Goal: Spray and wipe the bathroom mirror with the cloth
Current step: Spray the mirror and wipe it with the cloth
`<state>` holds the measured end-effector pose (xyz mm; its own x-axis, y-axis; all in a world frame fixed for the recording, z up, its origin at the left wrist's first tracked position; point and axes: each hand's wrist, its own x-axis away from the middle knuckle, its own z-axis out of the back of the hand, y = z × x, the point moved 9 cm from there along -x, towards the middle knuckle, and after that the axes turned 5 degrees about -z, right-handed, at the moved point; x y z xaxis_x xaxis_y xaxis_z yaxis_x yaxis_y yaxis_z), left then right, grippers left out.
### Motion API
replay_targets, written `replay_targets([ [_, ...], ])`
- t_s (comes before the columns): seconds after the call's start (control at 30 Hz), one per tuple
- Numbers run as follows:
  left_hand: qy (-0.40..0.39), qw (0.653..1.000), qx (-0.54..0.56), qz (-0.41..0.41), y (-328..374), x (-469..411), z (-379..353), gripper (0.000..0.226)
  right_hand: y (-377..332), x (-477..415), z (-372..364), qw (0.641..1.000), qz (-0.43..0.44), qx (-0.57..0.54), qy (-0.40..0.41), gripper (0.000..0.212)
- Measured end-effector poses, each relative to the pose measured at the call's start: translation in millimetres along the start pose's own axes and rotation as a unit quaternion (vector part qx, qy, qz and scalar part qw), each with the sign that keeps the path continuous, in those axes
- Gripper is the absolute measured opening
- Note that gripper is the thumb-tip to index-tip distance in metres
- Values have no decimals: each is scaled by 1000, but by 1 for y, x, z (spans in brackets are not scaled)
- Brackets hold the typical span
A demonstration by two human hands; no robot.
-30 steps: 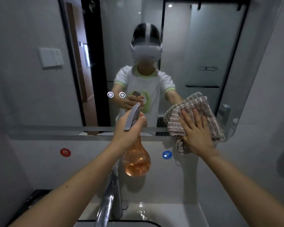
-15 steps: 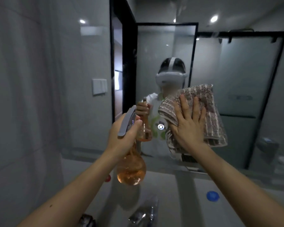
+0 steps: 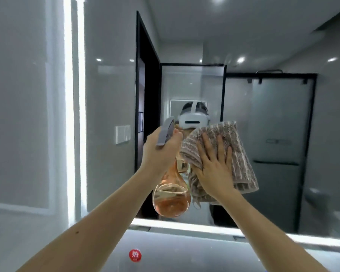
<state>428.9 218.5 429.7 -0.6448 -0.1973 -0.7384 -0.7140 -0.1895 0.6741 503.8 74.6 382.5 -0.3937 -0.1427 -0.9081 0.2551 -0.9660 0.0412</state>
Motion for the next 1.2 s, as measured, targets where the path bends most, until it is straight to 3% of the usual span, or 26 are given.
replay_targets([
  [0.2,-13,999,36,33,29,-30,-22,9,8,9,3,999,31,36,23,60],
  [0.37,-36,996,40,70,50,-34,-45,40,27,12,13,995,46,87,16,76],
  [0.7,-45,999,-31,4,68,-24,-51,28,42,15,26,996,51,79,-10,70],
  [0.83,-38,999,-30,3,73,-22,-46,41,42,14,26,997,49,65,-13,72],
  [0.97,-33,998,-54,0,75,-24,-40,16,42,13,27,997,45,62,-24,67],
  [1.1,-31,997,-74,-1,65,-28,-36,44,42,12,27,997,40,55,-37,67],
  [1.2,-40,996,-79,-10,66,-26,-32,41,42,13,25,996,39,60,-44,69],
])
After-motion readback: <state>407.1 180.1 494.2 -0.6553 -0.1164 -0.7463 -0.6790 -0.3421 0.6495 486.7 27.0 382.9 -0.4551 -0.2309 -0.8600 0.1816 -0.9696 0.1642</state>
